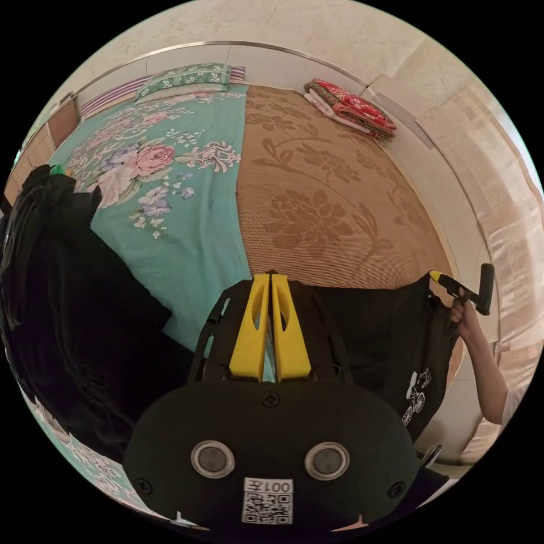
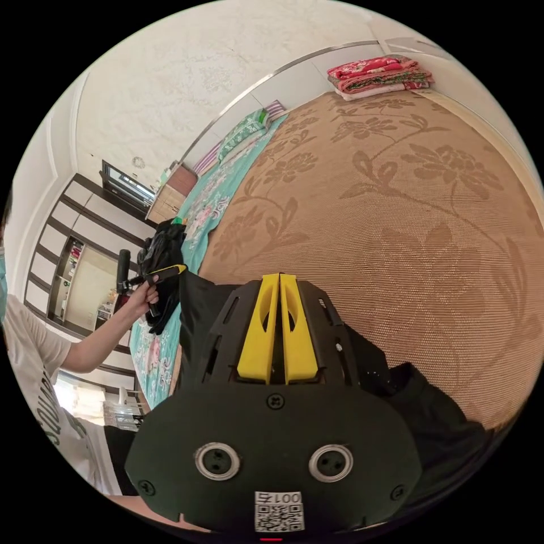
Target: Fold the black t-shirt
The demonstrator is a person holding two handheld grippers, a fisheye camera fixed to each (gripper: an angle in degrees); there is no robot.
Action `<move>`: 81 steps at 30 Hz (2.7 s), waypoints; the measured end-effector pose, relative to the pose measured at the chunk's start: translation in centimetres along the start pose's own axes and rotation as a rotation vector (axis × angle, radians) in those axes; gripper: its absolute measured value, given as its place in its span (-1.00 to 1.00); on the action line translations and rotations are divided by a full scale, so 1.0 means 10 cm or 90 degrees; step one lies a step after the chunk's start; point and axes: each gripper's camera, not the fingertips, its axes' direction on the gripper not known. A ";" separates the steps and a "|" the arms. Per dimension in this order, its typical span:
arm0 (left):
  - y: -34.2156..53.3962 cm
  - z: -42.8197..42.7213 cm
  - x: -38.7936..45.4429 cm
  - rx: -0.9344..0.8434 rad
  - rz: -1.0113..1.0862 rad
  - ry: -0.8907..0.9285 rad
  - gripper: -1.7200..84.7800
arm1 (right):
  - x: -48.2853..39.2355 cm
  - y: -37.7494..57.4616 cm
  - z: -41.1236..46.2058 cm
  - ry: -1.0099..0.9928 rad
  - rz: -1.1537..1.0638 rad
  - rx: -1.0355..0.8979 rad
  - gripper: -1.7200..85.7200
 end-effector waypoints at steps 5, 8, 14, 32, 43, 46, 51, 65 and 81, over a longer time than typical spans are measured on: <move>-0.20 0.31 -0.09 -0.063 0.012 -0.039 -0.98 | -0.12 -0.24 0.47 0.093 -0.058 -0.086 -0.95; -0.27 0.42 -0.12 -0.077 0.020 -0.050 -0.98 | -0.17 -0.31 0.74 0.119 -0.082 -0.129 -0.95; -0.30 0.34 -0.22 -0.089 -0.003 -0.024 -0.94 | -0.15 -0.31 0.49 0.066 -0.065 -0.089 -0.87; -0.63 0.09 -0.25 -0.004 0.006 0.038 -0.86 | 0.10 0.35 -0.22 0.280 -0.074 -0.173 -0.73; -1.18 1.34 2.35 -0.155 0.394 0.179 -0.93 | 0.21 0.23 -0.13 0.318 -0.097 -0.186 -0.94; -1.17 1.62 2.54 -0.192 0.406 0.133 -0.96 | 0.26 0.18 -0.32 0.289 -0.089 -0.155 -0.95; -1.20 1.77 2.48 -0.183 0.349 0.120 -0.98 | 0.43 0.14 -0.58 0.231 -0.069 -0.139 -0.96; -1.47 1.91 2.75 -0.161 0.377 0.022 -0.98 | 0.64 0.04 -0.87 0.209 -0.065 -0.108 -0.96; -1.72 1.62 2.56 -0.102 0.311 0.108 -0.98 | 0.75 0.47 -1.66 0.373 0.025 -0.112 -0.78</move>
